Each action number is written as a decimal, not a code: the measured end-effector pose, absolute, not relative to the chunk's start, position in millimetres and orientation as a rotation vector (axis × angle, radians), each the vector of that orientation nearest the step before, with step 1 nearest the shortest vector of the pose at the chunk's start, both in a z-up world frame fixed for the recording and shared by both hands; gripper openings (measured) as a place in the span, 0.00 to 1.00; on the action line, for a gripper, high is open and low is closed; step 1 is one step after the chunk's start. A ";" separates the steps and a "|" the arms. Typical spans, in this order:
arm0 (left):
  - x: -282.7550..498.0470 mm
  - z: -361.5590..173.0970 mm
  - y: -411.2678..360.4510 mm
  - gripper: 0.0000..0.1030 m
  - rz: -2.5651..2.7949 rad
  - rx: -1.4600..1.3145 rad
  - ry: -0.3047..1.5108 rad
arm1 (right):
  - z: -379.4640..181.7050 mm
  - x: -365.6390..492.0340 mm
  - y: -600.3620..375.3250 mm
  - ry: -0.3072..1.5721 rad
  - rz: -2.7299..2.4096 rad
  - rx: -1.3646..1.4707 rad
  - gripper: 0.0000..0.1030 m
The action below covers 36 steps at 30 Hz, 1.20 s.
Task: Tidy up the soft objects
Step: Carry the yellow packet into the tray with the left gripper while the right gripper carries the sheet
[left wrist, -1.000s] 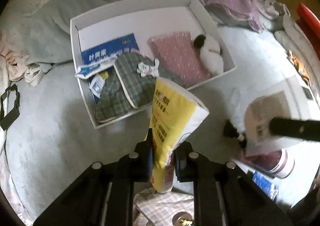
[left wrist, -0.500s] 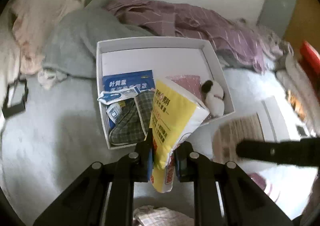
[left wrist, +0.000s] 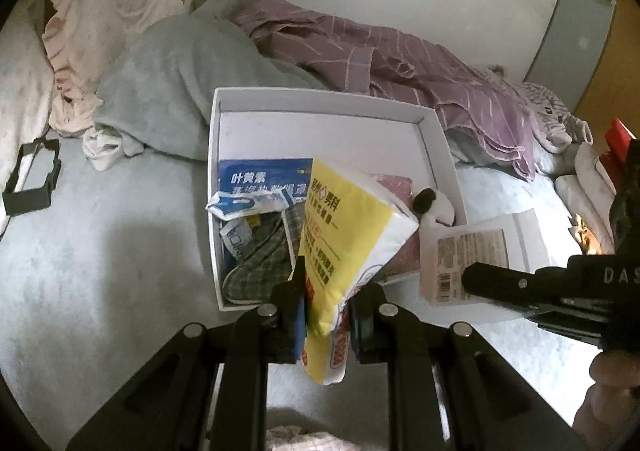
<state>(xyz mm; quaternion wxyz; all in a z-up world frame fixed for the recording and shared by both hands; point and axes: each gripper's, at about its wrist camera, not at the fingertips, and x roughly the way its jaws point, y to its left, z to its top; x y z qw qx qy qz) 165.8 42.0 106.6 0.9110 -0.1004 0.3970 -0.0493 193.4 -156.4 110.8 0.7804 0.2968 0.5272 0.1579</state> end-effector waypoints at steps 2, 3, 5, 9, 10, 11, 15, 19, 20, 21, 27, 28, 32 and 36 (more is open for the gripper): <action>165.0 109.7 39.1 0.15 -0.106 -0.198 0.796 | 108.0 196.2 -163.9 1.138 0.354 0.671 0.07; 164.8 112.0 37.7 0.15 -0.106 -0.197 0.782 | 107.2 197.7 -167.0 1.136 0.363 0.679 0.07; 166.2 115.2 35.4 0.15 -0.099 -0.202 0.774 | 105.9 199.0 -172.7 1.132 0.377 0.699 0.07; 181.8 123.3 25.0 0.15 -0.075 -0.202 0.763 | 105.1 199.1 -186.9 1.107 0.383 0.754 0.07; 188.2 126.5 21.3 0.15 -0.076 -0.202 0.758 | 105.6 199.0 -190.6 1.096 0.382 0.766 0.07; 195.7 129.6 17.2 0.15 -0.085 -0.207 0.761 | 106.2 198.7 -193.1 1.086 0.385 0.775 0.07; 222.1 132.4 9.5 0.15 -0.080 -0.247 0.815 | 107.2 199.3 -203.6 1.023 0.434 0.835 0.07; 240.9 126.1 5.6 0.15 -0.042 -0.273 0.844 | 104.4 203.6 -210.7 0.956 0.478 0.879 0.07; 246.0 123.7 5.0 0.15 -0.026 -0.277 0.853 | 103.3 205.1 -212.3 0.947 0.485 0.888 0.07; 252.5 121.4 4.3 0.15 -0.006 -0.281 0.866 | 101.9 206.1 -214.9 0.938 0.485 0.897 0.07; 292.4 108.2 3.2 0.15 0.181 -0.295 0.930 | 102.5 206.0 -217.9 0.925 0.449 0.882 0.07; 297.2 106.7 2.1 0.15 0.200 -0.297 0.933 | 103.4 205.5 -217.0 0.924 0.450 0.876 0.07; 313.6 96.8 1.0 0.15 0.264 -0.329 0.945 | 103.3 205.3 -218.4 0.921 0.443 0.866 0.07; 318.8 91.3 -4.1 0.35 0.250 -0.354 0.921 | 96.6 210.2 -222.7 0.951 0.392 0.867 0.07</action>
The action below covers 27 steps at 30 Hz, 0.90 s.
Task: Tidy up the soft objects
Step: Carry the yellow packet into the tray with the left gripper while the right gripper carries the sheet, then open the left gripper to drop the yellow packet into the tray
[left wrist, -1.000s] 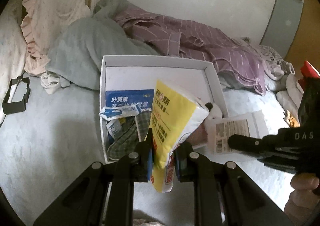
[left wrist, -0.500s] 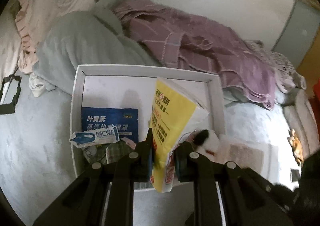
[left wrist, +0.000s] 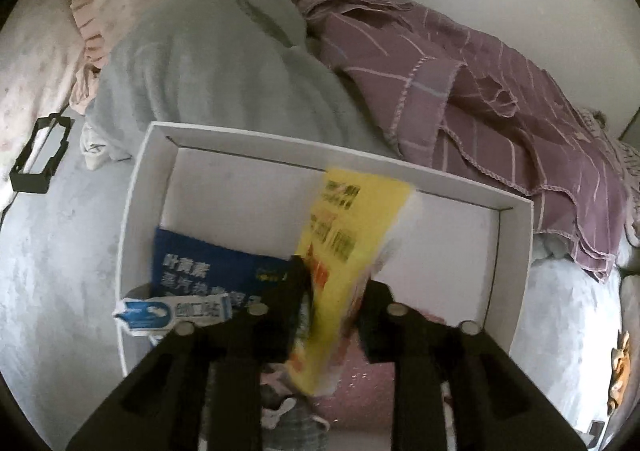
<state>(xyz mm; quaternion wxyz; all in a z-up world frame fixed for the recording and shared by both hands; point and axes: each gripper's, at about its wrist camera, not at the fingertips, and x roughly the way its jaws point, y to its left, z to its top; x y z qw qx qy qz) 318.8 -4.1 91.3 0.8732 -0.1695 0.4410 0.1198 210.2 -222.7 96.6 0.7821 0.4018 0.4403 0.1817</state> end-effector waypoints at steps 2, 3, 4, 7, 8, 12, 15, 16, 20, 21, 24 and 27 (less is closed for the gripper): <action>317.8 89.2 -3.7 0.69 0.176 -0.414 0.899 | 92.5 212.1 -227.8 0.956 0.387 0.887 0.07; 316.4 88.5 -2.2 0.82 0.153 -0.446 0.887 | 90.9 212.9 -230.7 0.958 0.386 0.899 0.07; 313.8 88.5 -1.1 0.82 0.139 -0.469 0.867 | 90.4 213.1 -232.6 0.957 0.385 0.906 0.07; 306.7 93.5 -1.7 0.81 0.097 -0.477 0.824 | 91.2 212.9 -235.5 0.951 0.377 0.909 0.07; 303.1 96.2 -3.6 0.81 0.079 -0.463 0.815 | 91.7 212.7 -235.6 0.950 0.378 0.906 0.07; 284.9 105.4 -9.5 0.82 0.044 -0.402 0.785 | 91.6 211.9 -233.6 0.951 0.387 0.898 0.07; 273.0 108.3 -7.1 0.82 0.024 -0.394 0.772 | 91.5 212.5 -231.1 0.959 0.390 0.893 0.07; 267.5 109.0 -4.3 0.82 0.020 -0.396 0.769 | 91.6 212.6 -231.0 0.959 0.392 0.893 0.07; 243.2 109.0 2.6 0.82 0.041 -0.366 0.746 | 91.2 212.6 -232.8 0.956 0.396 0.895 0.07; 238.5 108.0 3.4 0.82 0.050 -0.358 0.741 | 91.0 212.6 -232.8 0.956 0.395 0.894 0.07; 221.2 103.9 5.8 0.82 0.058 -0.305 0.732 | 91.0 212.8 -231.4 0.958 0.405 0.895 0.07; 207.5 99.6 9.9 0.82 0.053 -0.284 0.731 | 90.2 213.2 -229.4 0.961 0.420 0.896 0.07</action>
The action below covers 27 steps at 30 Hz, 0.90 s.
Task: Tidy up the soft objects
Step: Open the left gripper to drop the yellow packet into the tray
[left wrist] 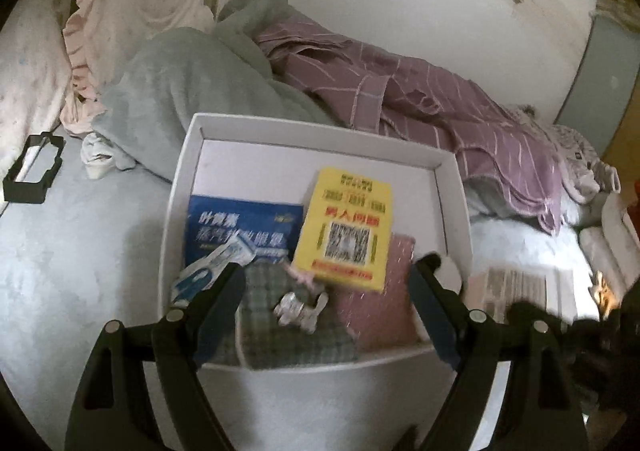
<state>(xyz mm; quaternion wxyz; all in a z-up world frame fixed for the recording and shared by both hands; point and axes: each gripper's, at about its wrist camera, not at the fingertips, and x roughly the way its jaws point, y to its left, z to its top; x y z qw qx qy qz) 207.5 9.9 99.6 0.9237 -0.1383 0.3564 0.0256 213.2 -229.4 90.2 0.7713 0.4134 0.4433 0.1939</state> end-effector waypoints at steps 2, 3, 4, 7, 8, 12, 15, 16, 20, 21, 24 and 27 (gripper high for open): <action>200.5 97.9 11.9 0.82 0.055 -0.283 0.730 | 90.2 213.3 -226.6 0.964 0.421 0.887 0.07; 197.0 96.8 13.2 0.82 0.051 -0.284 0.728 | 90.5 213.3 -224.9 0.965 0.422 0.880 0.07; 195.0 96.1 13.7 0.82 0.051 -0.284 0.726 | 90.8 213.4 -222.9 0.965 0.425 0.874 0.07; 191.7 96.0 14.4 0.82 0.049 -0.267 0.703 | 91.8 213.4 -216.0 0.966 0.440 0.856 0.07; 190.8 96.5 14.3 0.82 0.053 -0.247 0.700 | 91.9 213.6 -212.7 0.966 0.445 0.847 0.07; 189.5 96.1 14.5 0.82 0.081 -0.181 0.686 | 91.9 215.1 -201.2 0.969 0.463 0.809 0.07; 189.3 98.0 21.2 0.82 0.075 -0.182 0.680 | 91.8 214.4 -190.5 0.963 0.480 0.772 0.07; 188.7 98.9 23.5 0.82 0.075 -0.190 0.679 | 92.4 214.3 -187.8 0.962 0.481 0.759 0.07; 189.0 99.1 36.2 0.82 0.076 -0.209 0.700 | 97.3 213.8 -180.8 0.952 0.463 0.681 0.07; 189.7 98.8 39.4 0.82 0.068 -0.214 0.709 | 98.9 213.8 -181.0 0.952 0.460 0.660 0.07; 191.2 97.2 49.4 0.82 0.051 -0.257 0.721 | 104.0 216.3 -183.0 0.953 0.465 0.610 0.07; 196.7 93.0 55.9 0.82 -0.019 -0.310 0.743 | 111.0 222.9 -184.2 0.947 0.487 0.532 0.07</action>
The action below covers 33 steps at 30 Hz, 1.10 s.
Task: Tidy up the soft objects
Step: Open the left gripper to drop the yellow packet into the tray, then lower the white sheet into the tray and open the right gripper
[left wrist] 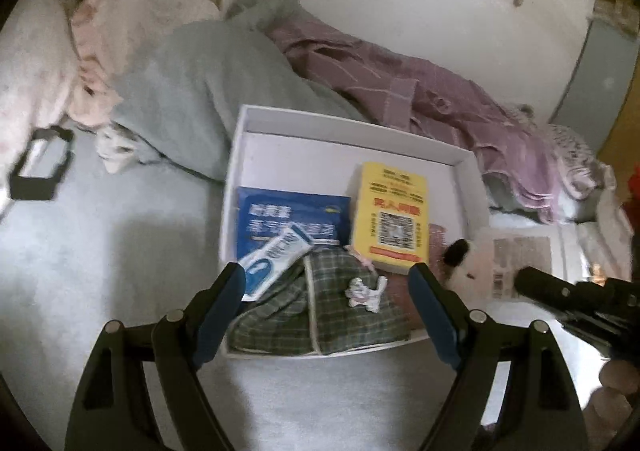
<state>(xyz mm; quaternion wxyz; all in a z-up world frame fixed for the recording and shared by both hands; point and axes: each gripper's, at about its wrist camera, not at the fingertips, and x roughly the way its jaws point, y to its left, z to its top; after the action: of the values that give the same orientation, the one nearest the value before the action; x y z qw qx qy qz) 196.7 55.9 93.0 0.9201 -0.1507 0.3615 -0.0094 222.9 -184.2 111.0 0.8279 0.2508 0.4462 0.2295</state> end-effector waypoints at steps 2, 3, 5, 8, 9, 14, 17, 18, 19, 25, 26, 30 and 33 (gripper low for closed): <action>201.2 91.5 54.6 0.82 -0.051 -0.306 0.756 | 113.3 229.9 -184.2 0.952 0.512 0.495 0.08; 203.0 91.3 52.3 0.82 -0.060 -0.290 0.755 | 114.5 235.2 -183.7 0.955 0.528 0.481 0.08; 204.1 90.9 47.5 0.82 -0.064 -0.258 0.754 | 115.9 245.2 -182.2 0.961 0.550 0.466 0.08; 204.0 89.4 39.0 0.82 -0.063 -0.201 0.747 | 116.3 267.5 -174.8 0.975 0.542 0.438 0.08; 204.5 87.9 36.7 0.82 -0.060 -0.184 0.747 | 114.4 276.0 -171.8 0.989 0.528 0.434 0.08; 207.0 83.6 40.2 0.82 -0.043 -0.196 0.743 | 109.0 303.9 -163.9 0.978 0.379 0.373 0.08; 207.2 83.3 42.6 0.82 -0.031 -0.199 0.738 | 110.8 309.4 -156.6 0.931 0.318 0.296 0.08; 207.0 83.3 43.5 0.82 -0.026 -0.201 0.737 | 107.3 311.2 -151.0 0.935 0.324 0.276 0.08; 207.2 83.3 44.0 0.82 -0.025 -0.201 0.737 | 103.8 312.2 -145.2 0.940 0.329 0.257 0.08; 207.2 83.1 44.2 0.82 -0.010 -0.174 0.734 | 81.5 317.1 -130.5 0.965 0.329 0.271 0.08; 207.3 83.7 44.4 0.82 -0.011 -0.176 0.733 | 80.6 317.2 -133.5 0.980 0.308 0.278 0.12; 205.0 86.9 42.5 0.82 -0.019 -0.176 0.724 | 89.2 310.6 -149.4 1.009 0.234 0.284 0.36; 202.7 89.8 40.2 0.82 -0.022 -0.169 0.718 | 101.9 303.1 -160.9 1.027 0.177 0.290 0.52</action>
<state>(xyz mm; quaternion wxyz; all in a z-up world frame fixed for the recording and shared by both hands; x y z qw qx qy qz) 202.7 40.2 89.8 0.9328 -0.0826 0.3507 -0.0108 303.1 -160.9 101.9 0.8572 0.1381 0.4890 0.0841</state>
